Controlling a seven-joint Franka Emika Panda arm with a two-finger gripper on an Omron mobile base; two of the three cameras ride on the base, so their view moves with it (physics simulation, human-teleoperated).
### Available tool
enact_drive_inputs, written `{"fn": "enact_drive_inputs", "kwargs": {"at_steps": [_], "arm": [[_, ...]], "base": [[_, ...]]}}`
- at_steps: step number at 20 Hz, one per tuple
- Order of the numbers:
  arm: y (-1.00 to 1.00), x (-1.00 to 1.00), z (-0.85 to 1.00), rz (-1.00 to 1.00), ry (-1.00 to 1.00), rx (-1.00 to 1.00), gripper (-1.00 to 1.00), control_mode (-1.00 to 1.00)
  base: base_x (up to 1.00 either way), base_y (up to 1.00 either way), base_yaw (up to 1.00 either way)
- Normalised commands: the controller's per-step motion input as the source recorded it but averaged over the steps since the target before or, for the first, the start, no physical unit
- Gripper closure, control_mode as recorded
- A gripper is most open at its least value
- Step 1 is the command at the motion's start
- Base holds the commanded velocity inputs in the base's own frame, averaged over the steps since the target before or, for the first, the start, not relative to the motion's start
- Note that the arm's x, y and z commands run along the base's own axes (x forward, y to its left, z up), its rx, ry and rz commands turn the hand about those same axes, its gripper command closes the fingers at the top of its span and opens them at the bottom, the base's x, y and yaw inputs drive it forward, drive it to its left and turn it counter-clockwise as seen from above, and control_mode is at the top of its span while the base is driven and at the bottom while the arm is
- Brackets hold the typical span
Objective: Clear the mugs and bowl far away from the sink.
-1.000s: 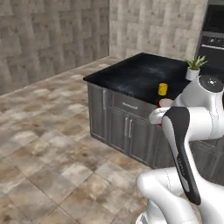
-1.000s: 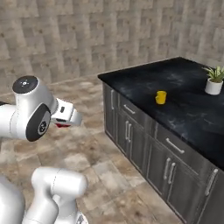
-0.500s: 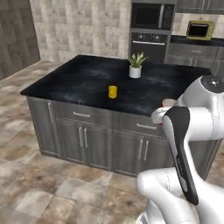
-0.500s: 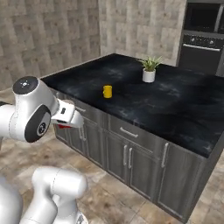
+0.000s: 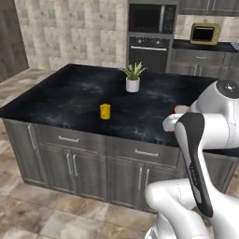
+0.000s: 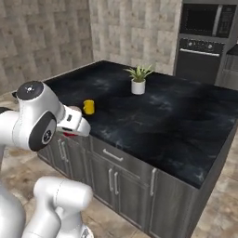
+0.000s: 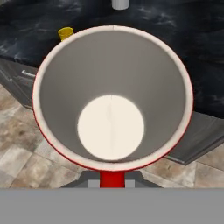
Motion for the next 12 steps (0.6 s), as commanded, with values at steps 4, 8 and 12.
{"fn": "enact_drive_inputs", "kwargs": {"at_steps": [4, 8, 12], "arm": [[0.00, 0.00, 0.00, 0.00, 0.00, 0.00, 1.00, 1.00], [0.00, 0.00, 0.00, 0.00, 0.00, 0.00, 1.00, 1.00], [0.00, 0.00, 0.00, 0.00, 0.00, 0.00, 1.00, 1.00]], "base": [[0.99, 1.00, -0.29], [0.69, 1.00, -0.45], [0.43, 1.00, -0.53]]}}
